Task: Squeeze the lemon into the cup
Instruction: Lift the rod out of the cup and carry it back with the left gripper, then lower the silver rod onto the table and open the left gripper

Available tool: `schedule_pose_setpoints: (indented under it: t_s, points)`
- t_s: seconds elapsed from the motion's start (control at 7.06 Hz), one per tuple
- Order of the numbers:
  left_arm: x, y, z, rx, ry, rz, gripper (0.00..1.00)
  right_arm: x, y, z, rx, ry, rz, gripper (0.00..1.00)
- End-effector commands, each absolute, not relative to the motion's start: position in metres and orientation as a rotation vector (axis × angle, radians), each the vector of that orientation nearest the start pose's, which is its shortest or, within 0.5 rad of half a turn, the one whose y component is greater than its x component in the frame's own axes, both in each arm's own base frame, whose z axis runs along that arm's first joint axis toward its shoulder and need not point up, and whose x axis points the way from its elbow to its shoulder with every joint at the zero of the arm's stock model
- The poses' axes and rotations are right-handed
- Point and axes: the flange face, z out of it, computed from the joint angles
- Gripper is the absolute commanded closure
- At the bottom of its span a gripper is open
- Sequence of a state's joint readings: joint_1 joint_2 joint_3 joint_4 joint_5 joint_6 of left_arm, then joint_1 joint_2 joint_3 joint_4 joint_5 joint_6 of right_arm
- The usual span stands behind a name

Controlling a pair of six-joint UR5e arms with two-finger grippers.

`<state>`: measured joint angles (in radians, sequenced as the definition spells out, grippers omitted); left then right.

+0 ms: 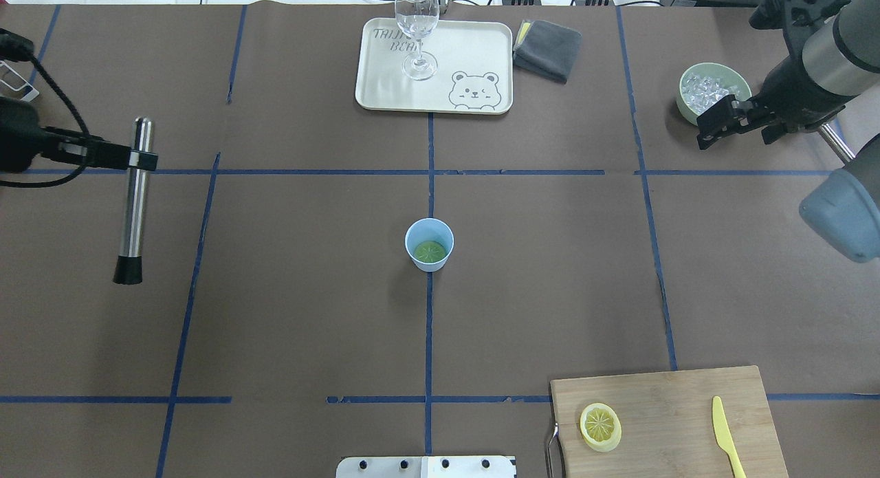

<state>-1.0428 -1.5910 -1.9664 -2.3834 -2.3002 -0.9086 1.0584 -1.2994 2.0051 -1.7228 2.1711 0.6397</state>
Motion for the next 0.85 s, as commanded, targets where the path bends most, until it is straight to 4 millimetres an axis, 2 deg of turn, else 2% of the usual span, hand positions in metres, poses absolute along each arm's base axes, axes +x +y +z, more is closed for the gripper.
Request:
schedule_pose_setpoints:
  t_s: [0.0, 0.14, 0.28, 0.42, 0.57, 0.71]
  points:
    - [0.164, -0.435, 0.441, 0.282, 1.127, 0.004, 1.0, -0.197, -0.509, 0.335, 0.134, -0.779, -0.046, 0.0]
    - [0.167, -0.442, 0.455, 0.196, 1.069, -0.046, 1.0, -0.197, -0.509, 0.334, 0.138, -0.779, -0.047, 0.0]
    - [0.172, -0.446, 0.459, 0.116, 1.019, -0.083, 1.0, -0.196, -0.508, 0.331, 0.143, -0.782, -0.046, 0.0]
    - [0.183, -0.462, 0.447, 0.082, 0.991, -0.096, 1.0, -0.194, -0.504, 0.326, 0.152, -0.789, -0.048, 0.0]
    - [0.189, -0.467, 0.452, 0.094, 0.934, -0.12, 1.0, -0.193, -0.503, 0.326, 0.153, -0.79, -0.049, 0.0]
    - [0.224, -0.466, 0.448, 0.087, 0.86, -0.095, 1.0, -0.193, -0.503, 0.326, 0.154, -0.789, -0.048, 0.0]
